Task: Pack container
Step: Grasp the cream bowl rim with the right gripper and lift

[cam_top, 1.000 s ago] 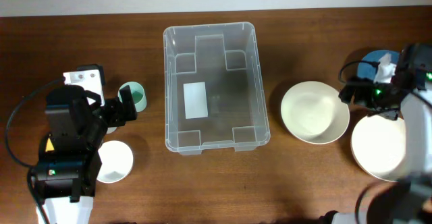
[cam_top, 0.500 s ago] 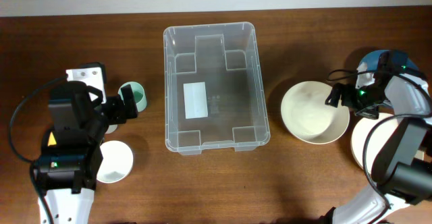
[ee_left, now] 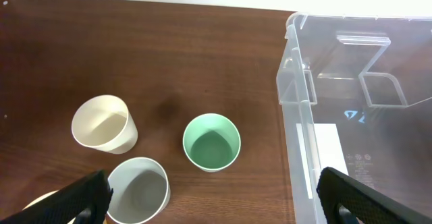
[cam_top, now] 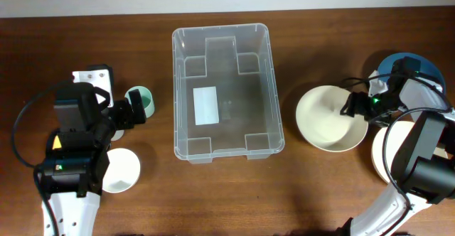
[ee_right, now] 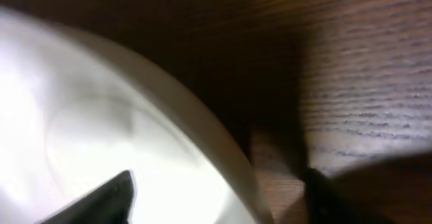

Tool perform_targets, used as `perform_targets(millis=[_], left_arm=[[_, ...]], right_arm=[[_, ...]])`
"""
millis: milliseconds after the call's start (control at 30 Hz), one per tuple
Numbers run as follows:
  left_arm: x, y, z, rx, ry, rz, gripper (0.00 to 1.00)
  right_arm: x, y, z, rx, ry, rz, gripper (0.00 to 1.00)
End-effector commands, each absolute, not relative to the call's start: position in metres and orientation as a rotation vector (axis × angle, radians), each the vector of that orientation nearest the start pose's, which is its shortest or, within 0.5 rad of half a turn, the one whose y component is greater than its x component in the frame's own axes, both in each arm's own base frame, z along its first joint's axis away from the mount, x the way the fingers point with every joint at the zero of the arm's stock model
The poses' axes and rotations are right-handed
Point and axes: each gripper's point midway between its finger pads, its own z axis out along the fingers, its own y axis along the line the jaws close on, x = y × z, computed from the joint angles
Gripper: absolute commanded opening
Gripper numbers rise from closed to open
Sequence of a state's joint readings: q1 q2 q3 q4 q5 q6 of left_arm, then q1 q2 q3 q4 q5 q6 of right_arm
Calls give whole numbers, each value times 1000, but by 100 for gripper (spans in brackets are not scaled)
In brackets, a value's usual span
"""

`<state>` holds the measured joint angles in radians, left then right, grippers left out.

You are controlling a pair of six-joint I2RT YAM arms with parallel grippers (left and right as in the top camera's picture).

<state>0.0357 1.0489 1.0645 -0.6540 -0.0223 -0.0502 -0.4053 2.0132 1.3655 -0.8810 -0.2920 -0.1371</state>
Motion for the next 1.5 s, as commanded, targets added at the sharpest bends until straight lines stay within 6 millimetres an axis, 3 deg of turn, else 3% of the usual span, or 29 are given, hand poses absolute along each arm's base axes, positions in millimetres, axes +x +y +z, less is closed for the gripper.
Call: perform_targets(millis=[0,67,400,467,667,767,833,1000,1367,1467], left_arm=[[332,17,269,-117,2183,13,99],[332,17,269,-117,2183,13,99],[332,17,269,-117,2183,13,99],[332,17,269,-117,2183,13,99],[332,17,269,-117,2183,13,99],[332,17,269,-117,2183,13,99],[332,17,269,-117,2183,13,99],[332,17,269,-117,2183,13,99],[332,17,269,-117,2184,13,99],[332,17,269,-117,2184,13,99]], right_arm=[[367,-100,13,381,2963,430,52],[367,-100,13,381,2964,430,40],[370,-91,13,343,2971,430,14],[371,-87,13,328,2971,430,4],[375,-85,14,433,2951,455,4],[384,-71,22,422,2886,604,4],[392,-62,33,448,2818,726,4],[406,-58,63,552,2715,825,4],[426,-63,198,602,2457,608,4],[425,-40,242,561,2378,596,4]])
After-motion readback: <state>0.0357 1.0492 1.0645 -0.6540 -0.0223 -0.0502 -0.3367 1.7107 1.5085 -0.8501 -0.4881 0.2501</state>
